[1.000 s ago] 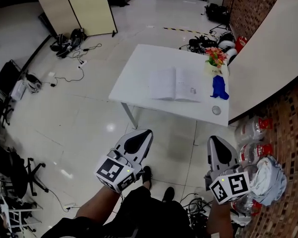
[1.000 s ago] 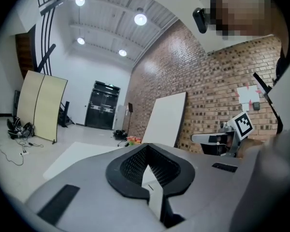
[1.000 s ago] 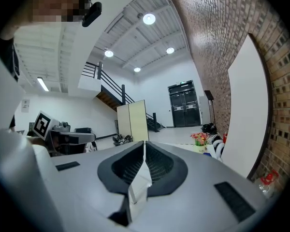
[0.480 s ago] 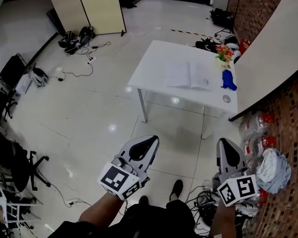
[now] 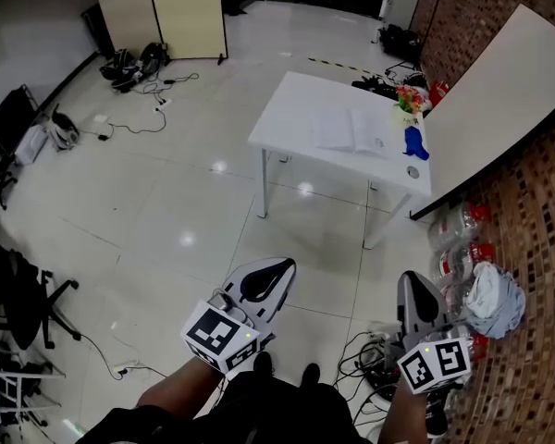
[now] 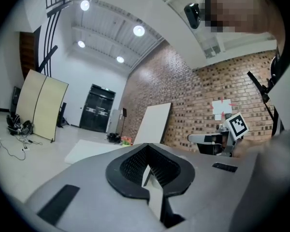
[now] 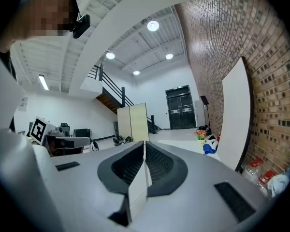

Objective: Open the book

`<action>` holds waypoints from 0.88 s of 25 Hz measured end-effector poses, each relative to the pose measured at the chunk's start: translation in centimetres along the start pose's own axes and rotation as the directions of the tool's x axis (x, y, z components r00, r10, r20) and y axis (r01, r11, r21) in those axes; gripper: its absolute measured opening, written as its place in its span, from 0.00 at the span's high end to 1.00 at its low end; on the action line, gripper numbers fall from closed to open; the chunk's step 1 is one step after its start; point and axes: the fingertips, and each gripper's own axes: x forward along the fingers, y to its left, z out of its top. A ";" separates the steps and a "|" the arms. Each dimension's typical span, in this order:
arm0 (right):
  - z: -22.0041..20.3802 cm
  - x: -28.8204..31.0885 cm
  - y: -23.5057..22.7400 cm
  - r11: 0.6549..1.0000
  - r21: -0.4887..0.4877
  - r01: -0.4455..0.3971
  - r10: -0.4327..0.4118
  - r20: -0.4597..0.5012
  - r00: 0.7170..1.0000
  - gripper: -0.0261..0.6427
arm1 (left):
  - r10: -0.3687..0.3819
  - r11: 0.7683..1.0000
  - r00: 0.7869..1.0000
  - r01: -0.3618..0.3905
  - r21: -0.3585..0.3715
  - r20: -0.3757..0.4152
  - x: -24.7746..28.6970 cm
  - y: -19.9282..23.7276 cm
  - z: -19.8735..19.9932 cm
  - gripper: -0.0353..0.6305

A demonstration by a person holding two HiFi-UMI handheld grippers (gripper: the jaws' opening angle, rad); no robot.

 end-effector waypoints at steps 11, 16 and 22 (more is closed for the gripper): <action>0.3 -9.4 -0.9 0.998 -0.009 -0.070 0.070 0.054 0.996 0.96 | 0.061 0.998 0.998 -0.060 0.036 -0.027 -2.2 -9.8 -0.4 0.95; 0.1 -12.6 -2.3 0.997 -0.014 -0.079 0.080 0.076 0.994 0.96 | 0.093 0.995 0.995 -0.092 0.043 -0.029 -3.2 -13.2 -0.6 0.95; 0.7 -14.7 -0.2 0.998 -0.018 -0.056 0.058 0.083 0.995 0.96 | 0.067 0.996 0.998 -0.066 0.061 -0.020 -5.7 -14.5 0.4 0.95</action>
